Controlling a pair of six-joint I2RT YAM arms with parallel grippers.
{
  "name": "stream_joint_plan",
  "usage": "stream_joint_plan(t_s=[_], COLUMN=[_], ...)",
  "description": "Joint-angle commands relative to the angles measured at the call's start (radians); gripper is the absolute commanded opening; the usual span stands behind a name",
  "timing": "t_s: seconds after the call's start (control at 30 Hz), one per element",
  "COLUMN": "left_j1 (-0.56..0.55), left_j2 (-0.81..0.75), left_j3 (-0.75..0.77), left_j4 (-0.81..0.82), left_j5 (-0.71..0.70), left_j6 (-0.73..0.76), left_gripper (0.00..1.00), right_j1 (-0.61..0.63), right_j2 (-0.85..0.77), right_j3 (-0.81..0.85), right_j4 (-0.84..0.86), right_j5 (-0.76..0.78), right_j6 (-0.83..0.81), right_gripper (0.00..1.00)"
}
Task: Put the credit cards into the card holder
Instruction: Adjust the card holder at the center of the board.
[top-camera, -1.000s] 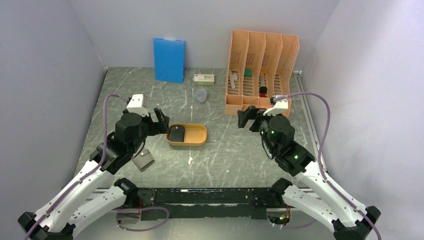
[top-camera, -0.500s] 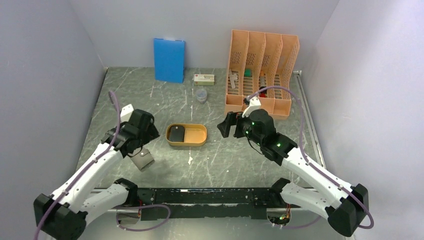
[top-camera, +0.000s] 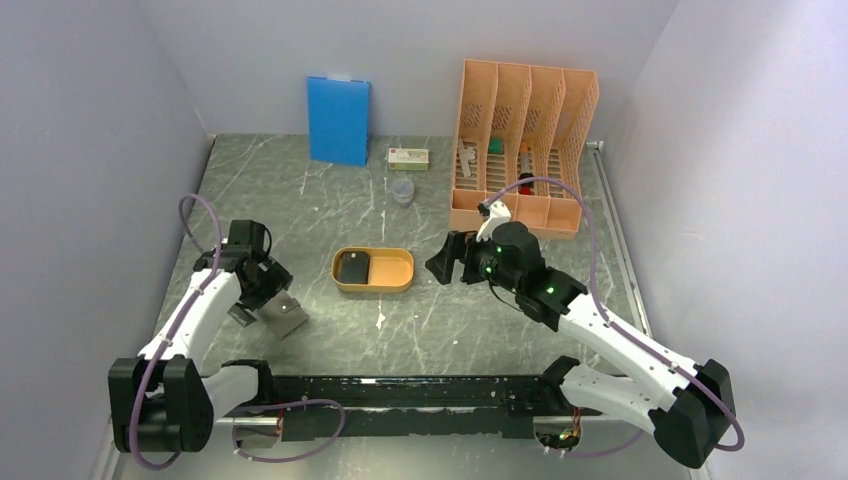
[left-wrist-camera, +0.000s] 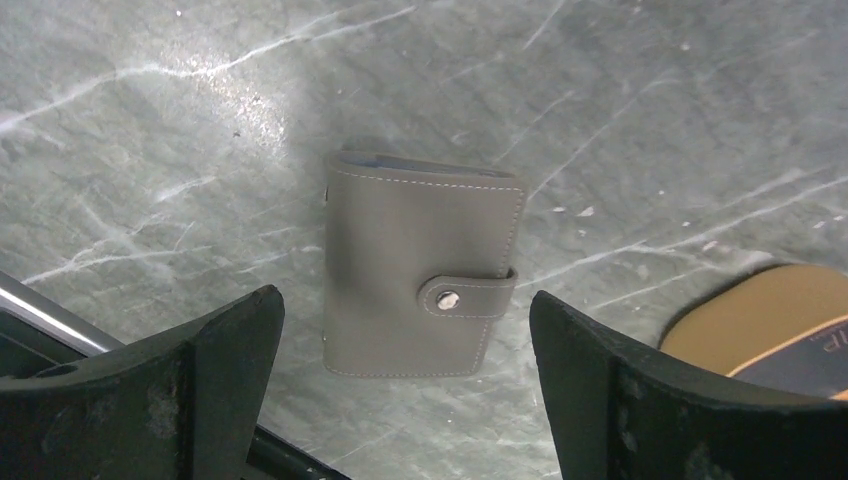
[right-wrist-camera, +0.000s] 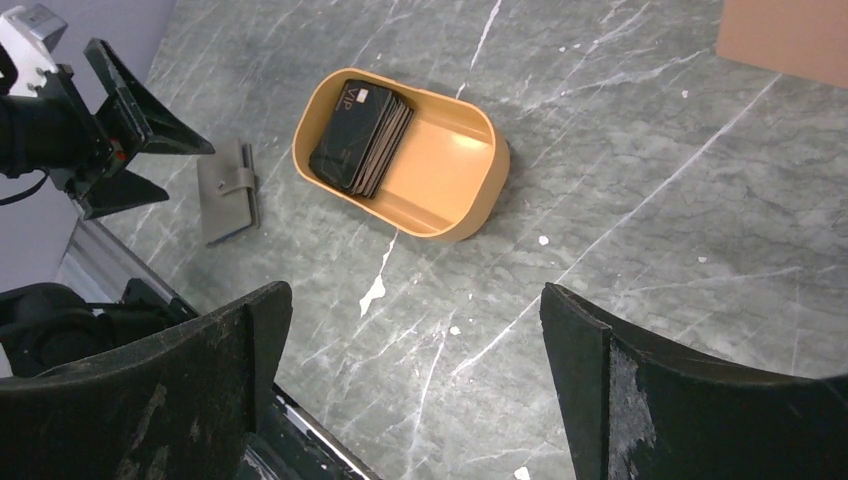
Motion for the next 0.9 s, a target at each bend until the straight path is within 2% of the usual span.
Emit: stream_joint_plan(t_s=[0.0,0.27,0.3,0.33,0.47,0.6,0.87], left_j1=[0.011,0.011,0.011,0.01,-0.027,-0.109,-0.308], left_j2=[0.024,0.063,0.065,0.067,0.079,0.088,0.082], left_j3=[-0.034,-0.074,-0.077,-0.079,-0.101,-0.131,-0.185], left_j4=[-0.003,0.078,0.083,0.09,0.124,0.163,0.206], left_j5=[0.023,0.095,0.103,0.108,0.13,0.141,0.133], left_j6=[-0.058,-0.015,-0.01,-0.007,0.001,-0.013,-0.066], left_gripper=[0.97,0.97,0.99,0.92,0.8,0.72,0.64], right_j1=[0.008,0.008,0.009,0.008,0.008,0.008,0.009], right_j2=[-0.016,-0.02,-0.019,-0.018,-0.014,-0.013,-0.021], right_j3=[-0.018,-0.029,-0.03,-0.032,-0.04,-0.049,-0.091], right_j4=[0.032,0.045,0.047,0.047,0.051,0.046,0.031], right_j5=[-0.02,-0.016,-0.014,-0.011,-0.008,0.008,0.058], right_j6=[0.006,-0.006,-0.008,-0.005,-0.004,-0.006,0.003], right_gripper=[0.99,0.99,0.99,0.99,0.99,0.99,0.99])
